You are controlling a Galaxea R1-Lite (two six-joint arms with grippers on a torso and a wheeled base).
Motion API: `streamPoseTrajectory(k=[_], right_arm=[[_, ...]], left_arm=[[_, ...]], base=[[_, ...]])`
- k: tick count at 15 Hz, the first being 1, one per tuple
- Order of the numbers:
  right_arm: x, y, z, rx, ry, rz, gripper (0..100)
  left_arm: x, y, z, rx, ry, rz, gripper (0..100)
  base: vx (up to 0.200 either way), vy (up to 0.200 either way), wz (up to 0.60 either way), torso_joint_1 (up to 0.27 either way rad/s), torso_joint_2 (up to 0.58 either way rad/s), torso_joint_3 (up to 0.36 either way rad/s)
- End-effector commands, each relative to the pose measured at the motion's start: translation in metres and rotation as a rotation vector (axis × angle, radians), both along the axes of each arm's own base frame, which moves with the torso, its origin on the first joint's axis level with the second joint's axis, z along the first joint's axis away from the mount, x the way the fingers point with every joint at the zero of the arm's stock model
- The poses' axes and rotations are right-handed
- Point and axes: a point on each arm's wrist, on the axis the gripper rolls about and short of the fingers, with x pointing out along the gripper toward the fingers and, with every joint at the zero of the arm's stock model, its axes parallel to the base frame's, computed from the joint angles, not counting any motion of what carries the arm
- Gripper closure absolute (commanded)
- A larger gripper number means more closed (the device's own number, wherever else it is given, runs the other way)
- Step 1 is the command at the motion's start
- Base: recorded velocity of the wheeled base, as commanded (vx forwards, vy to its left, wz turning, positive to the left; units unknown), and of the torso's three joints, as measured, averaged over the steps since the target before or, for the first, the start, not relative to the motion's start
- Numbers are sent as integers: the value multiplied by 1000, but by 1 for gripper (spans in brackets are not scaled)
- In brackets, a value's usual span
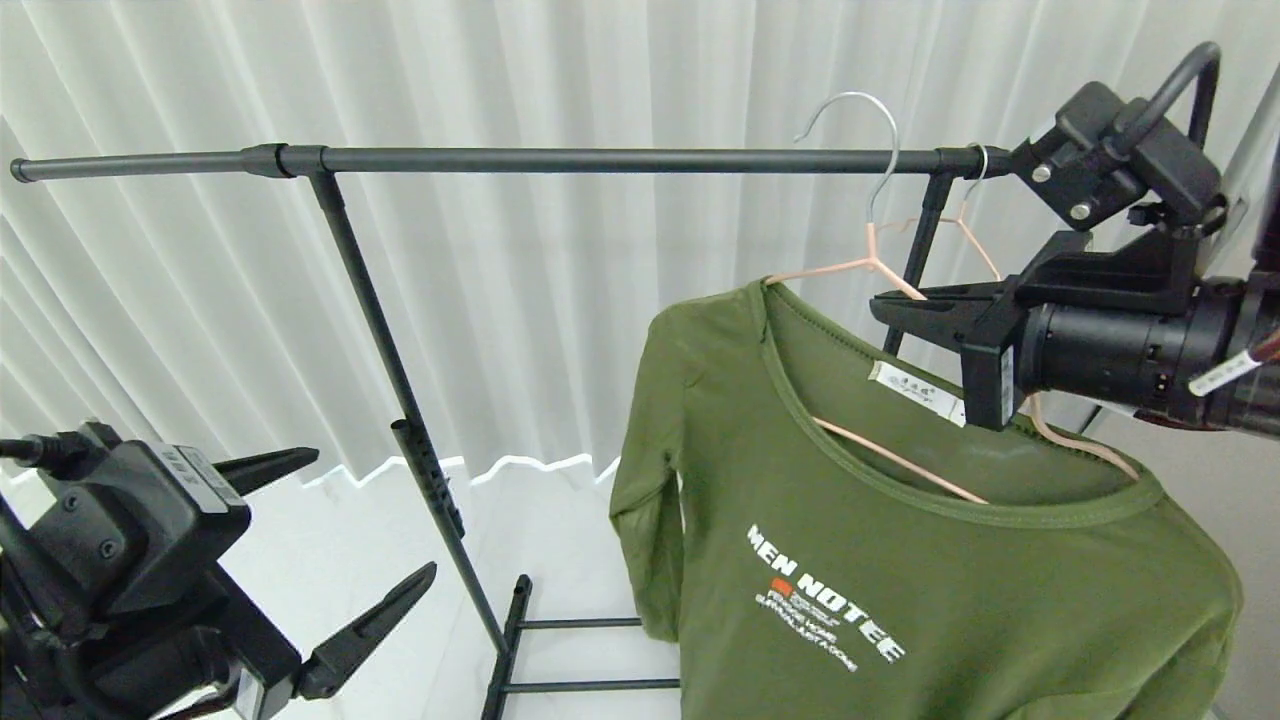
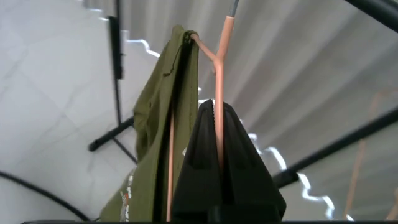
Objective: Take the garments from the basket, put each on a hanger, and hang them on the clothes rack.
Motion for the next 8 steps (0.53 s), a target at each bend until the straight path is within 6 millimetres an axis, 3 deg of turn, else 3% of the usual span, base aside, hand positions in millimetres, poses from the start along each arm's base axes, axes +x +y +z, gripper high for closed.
streamPoseTrajectory(k=[1, 7, 8], right_arm=[[14, 3, -3, -11, 8, -48, 100], [30, 7, 3, -2, -5, -88, 100], [31, 7, 2, -3, -4, -91, 100]], left_arm=[[-1, 2, 1, 18, -20, 17, 0], [0, 1, 5, 16, -29, 24, 0], [0, 1, 4, 18, -28, 21, 0]], base=[[0, 0, 0, 0, 0, 0], [0, 0, 0, 0, 0, 0], [200, 0, 0, 2, 7, 7]])
